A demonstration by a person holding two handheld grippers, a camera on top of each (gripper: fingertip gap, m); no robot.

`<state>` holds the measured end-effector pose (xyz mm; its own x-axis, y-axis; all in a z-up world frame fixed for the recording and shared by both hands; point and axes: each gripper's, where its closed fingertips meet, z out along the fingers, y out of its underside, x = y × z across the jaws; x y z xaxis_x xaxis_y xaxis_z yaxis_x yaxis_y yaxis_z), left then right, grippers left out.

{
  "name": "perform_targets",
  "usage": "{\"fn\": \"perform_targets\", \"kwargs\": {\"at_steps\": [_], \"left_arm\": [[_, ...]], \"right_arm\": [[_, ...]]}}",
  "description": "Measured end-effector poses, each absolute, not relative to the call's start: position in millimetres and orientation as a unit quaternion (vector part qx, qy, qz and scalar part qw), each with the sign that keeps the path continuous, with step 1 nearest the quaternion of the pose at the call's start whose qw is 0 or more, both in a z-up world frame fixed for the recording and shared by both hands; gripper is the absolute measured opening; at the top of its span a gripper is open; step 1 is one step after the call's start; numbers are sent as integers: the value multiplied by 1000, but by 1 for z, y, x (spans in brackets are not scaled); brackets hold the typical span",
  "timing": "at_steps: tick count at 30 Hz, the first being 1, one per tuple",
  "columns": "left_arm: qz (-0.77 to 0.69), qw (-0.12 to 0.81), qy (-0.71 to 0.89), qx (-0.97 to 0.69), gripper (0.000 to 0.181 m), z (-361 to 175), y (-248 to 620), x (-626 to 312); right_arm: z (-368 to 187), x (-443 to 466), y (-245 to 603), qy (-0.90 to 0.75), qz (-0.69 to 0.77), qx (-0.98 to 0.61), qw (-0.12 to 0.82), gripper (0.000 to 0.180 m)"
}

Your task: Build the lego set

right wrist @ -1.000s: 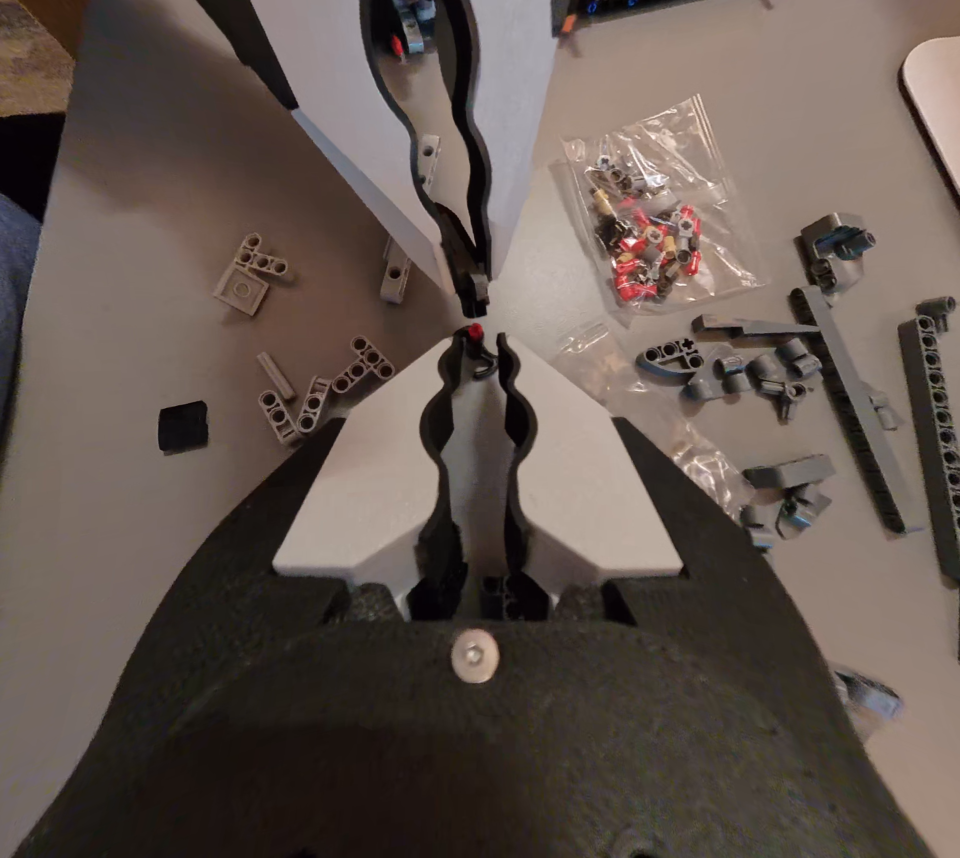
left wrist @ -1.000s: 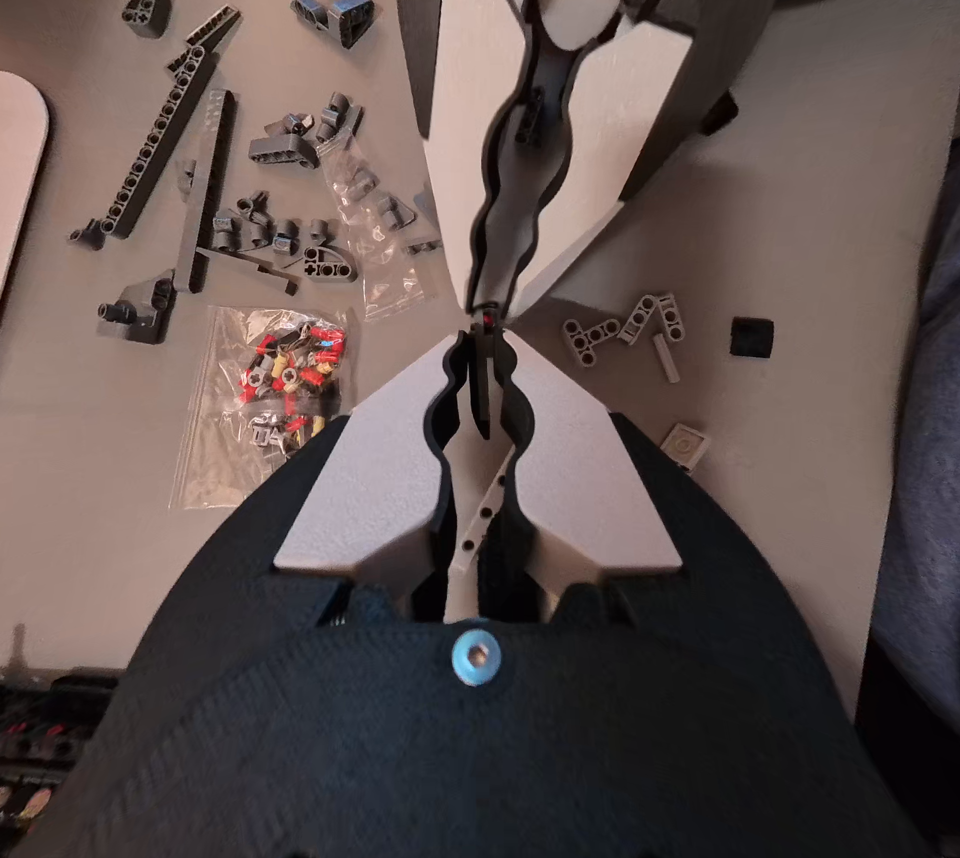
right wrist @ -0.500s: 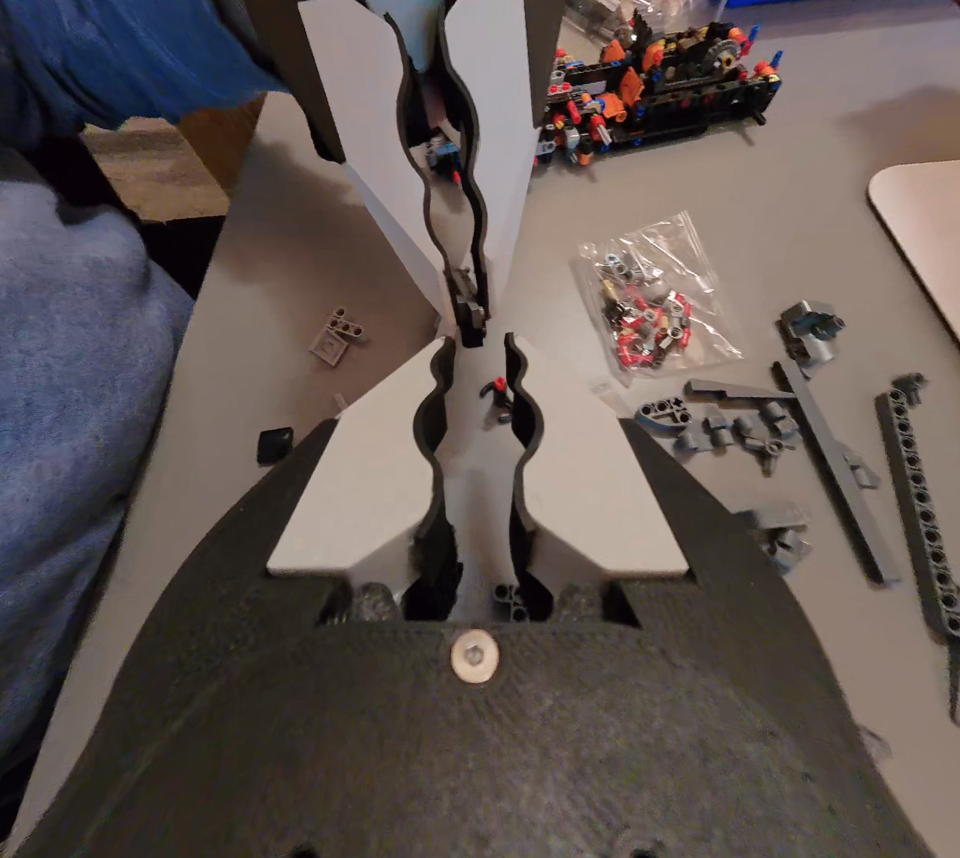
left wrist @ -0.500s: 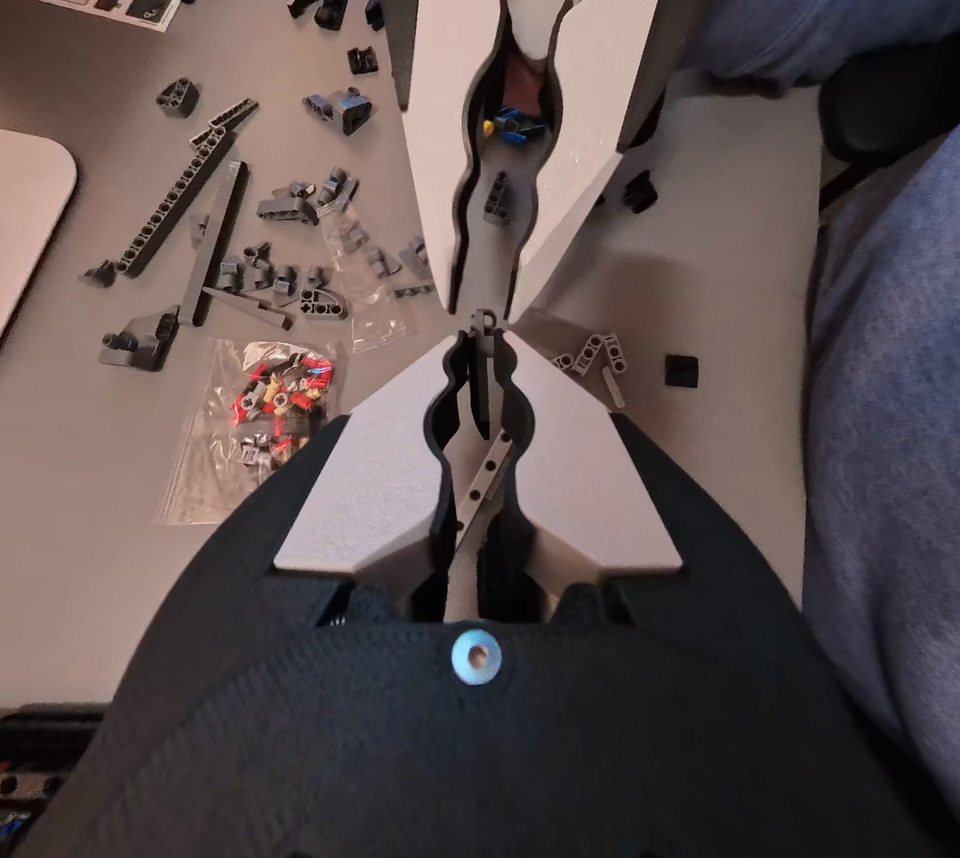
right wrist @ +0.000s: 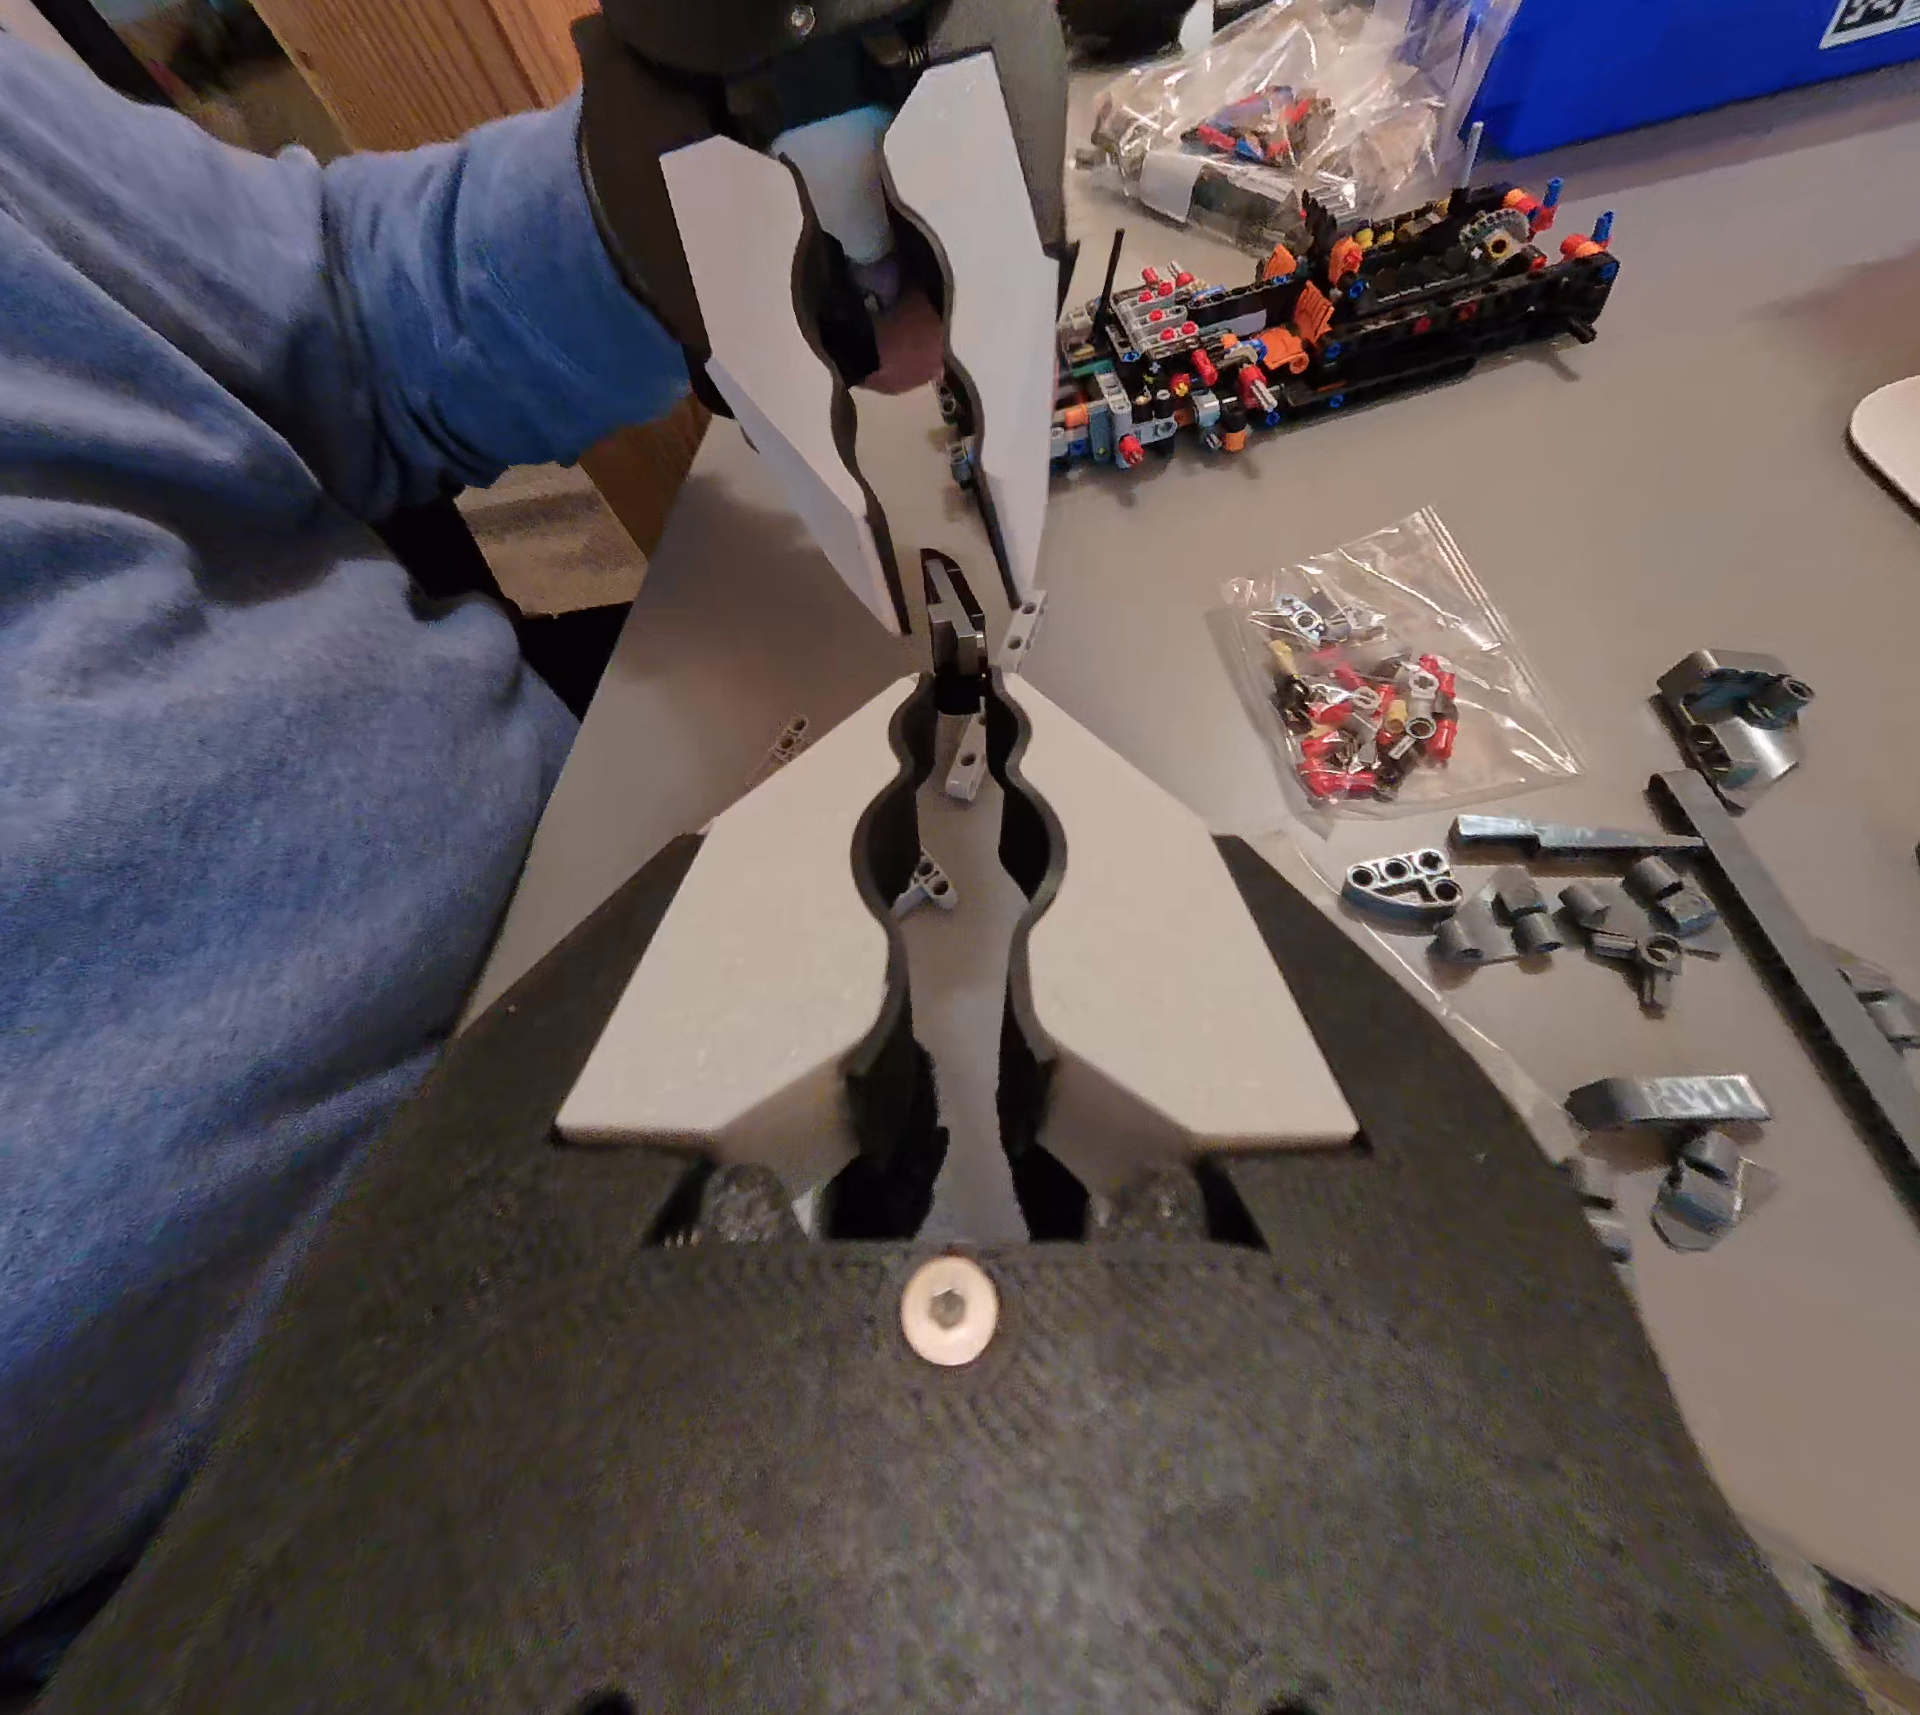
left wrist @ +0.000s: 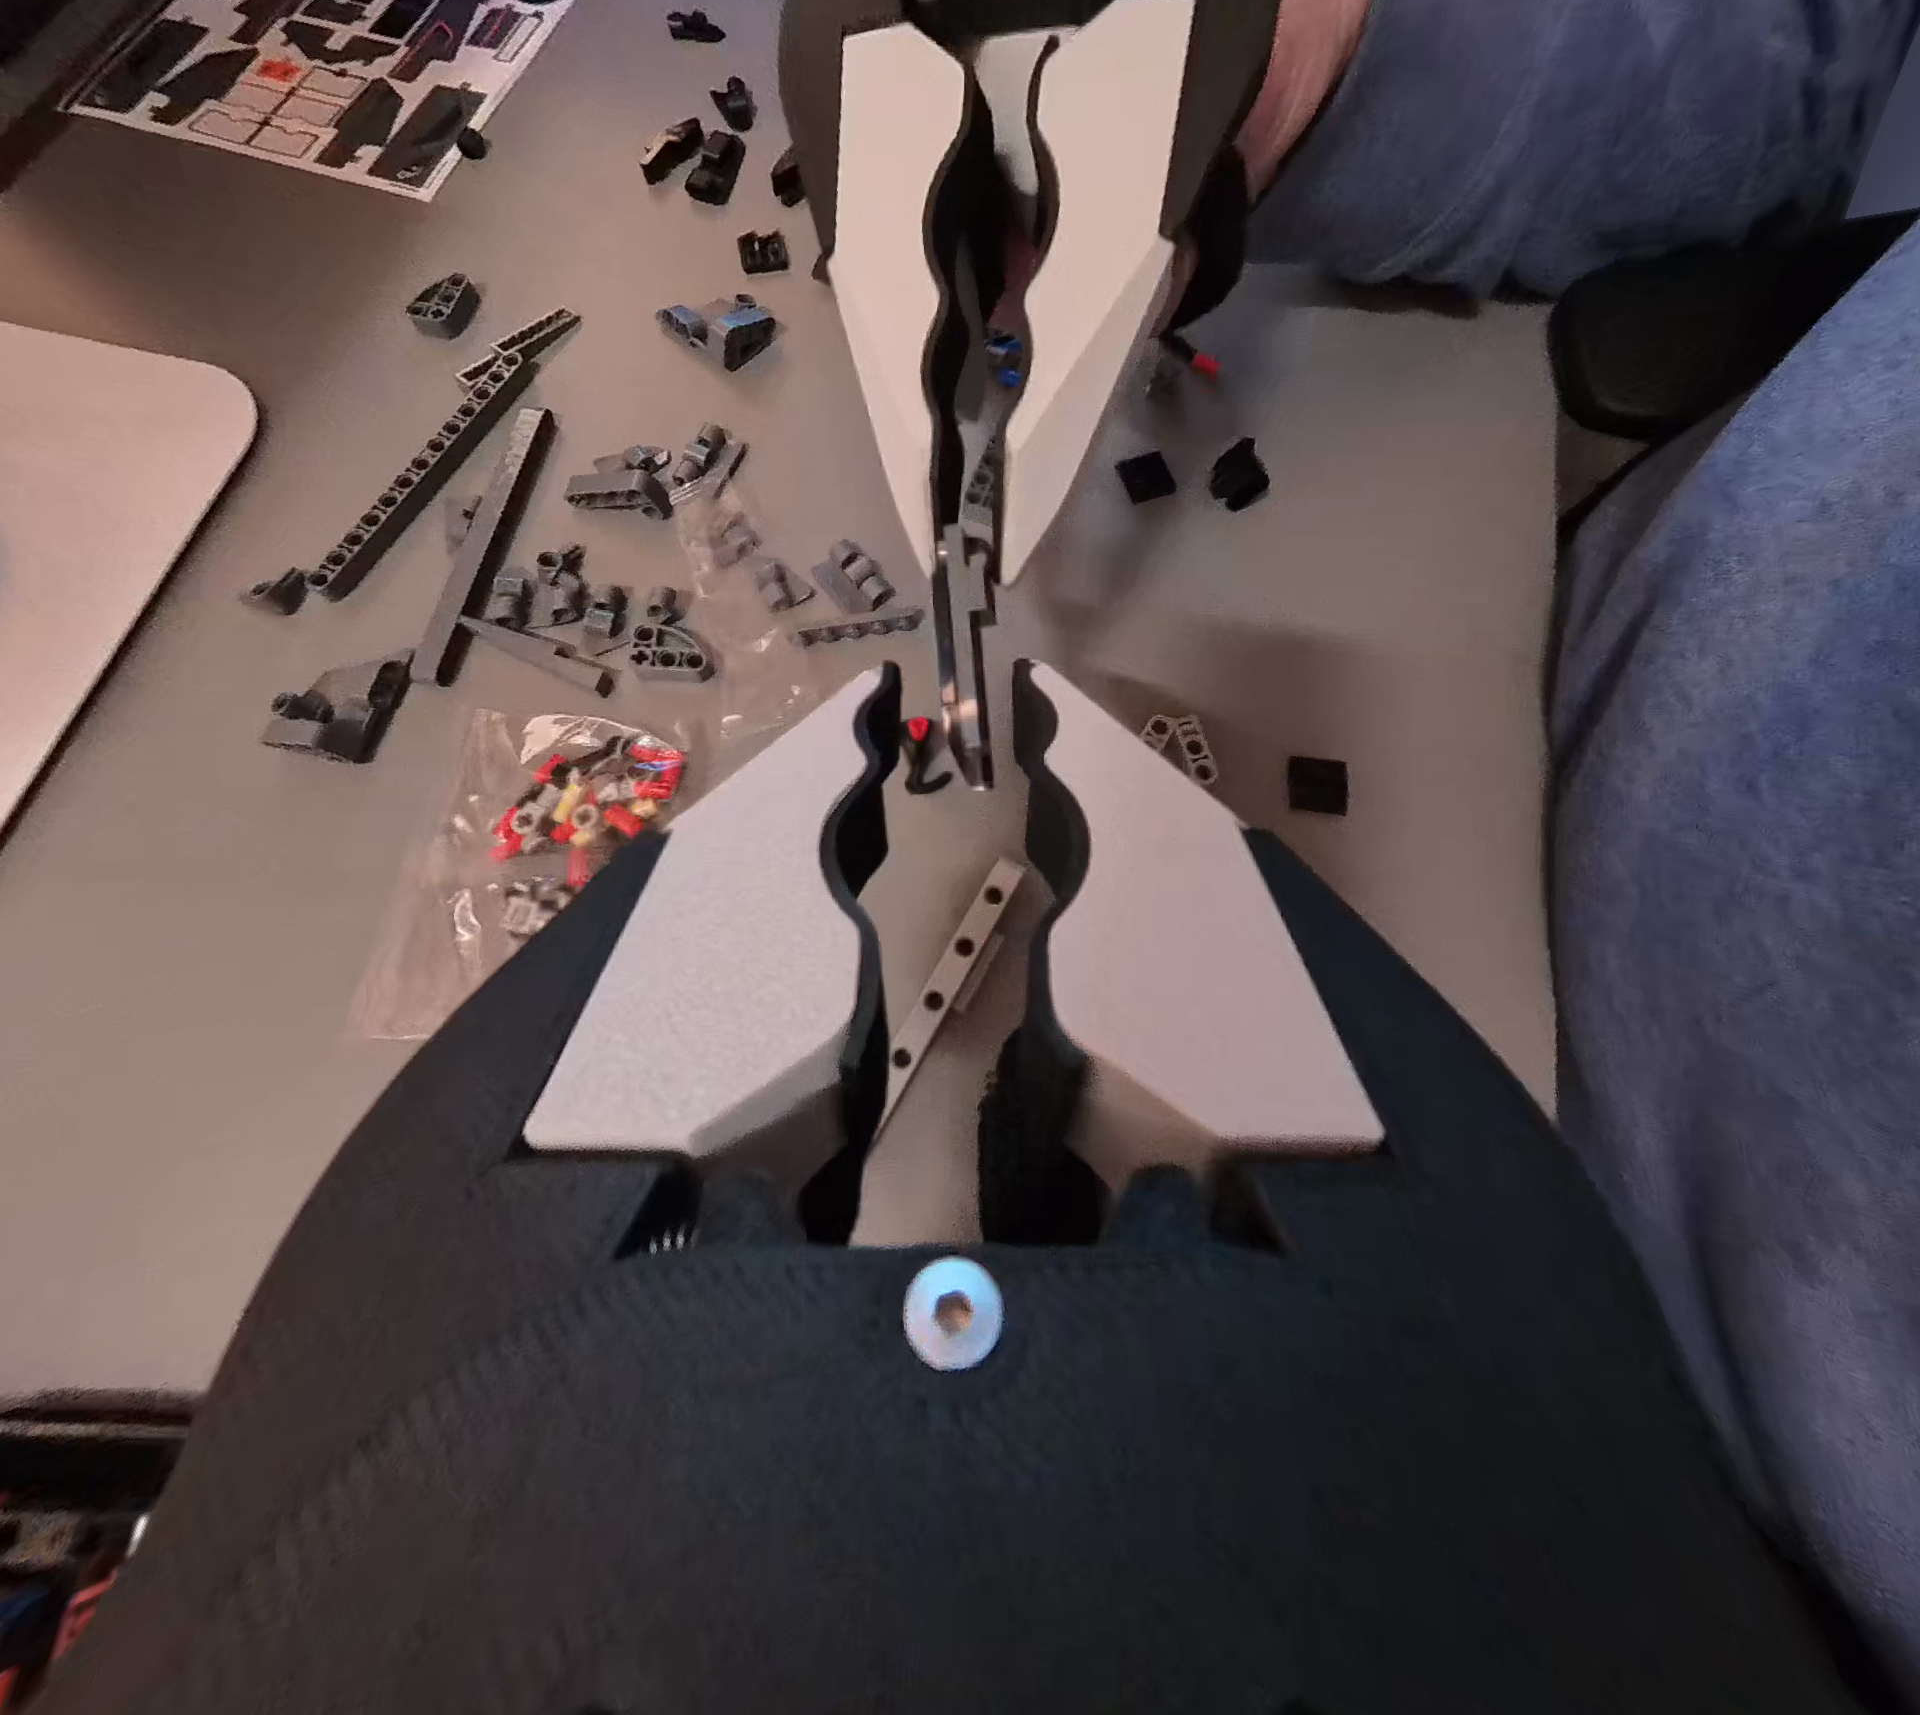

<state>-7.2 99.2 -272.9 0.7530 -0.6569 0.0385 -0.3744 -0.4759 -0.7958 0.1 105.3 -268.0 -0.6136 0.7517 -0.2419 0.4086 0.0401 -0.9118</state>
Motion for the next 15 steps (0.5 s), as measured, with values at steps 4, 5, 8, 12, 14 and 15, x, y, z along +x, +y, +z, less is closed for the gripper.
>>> {"fn": "perform_targets", "kwargs": {"at_steps": [4, 5, 8, 12, 14, 15], "left_arm": [[-169, 421, 300, -839, 5, -274, 97, -6], [-170, 423, 295, -839, 5, -274, 97, -7], [-142, 411, 294, -851, 4, -279, 97, -10], [-105, 377, 299, -870, 4, -293, 95, -11], [-82, 366, 299, -877, 5, -300, 97, -15], [-74, 359, 302, -880, 5, -303, 97, -16]], "right_arm": [[-266, 0, 104, -695, 572, -410, 147, 5], [-266, -1, 104, -693, 573, -411, 148, 5], [-266, -2, 108, -700, 558, -416, 158, 8], [-277, -3, 116, -734, 510, -415, 167, 3], [-282, -4, 115, -749, 495, -410, 160, 2], [-285, -5, 116, -755, 487, -409, 158, 2]]}}
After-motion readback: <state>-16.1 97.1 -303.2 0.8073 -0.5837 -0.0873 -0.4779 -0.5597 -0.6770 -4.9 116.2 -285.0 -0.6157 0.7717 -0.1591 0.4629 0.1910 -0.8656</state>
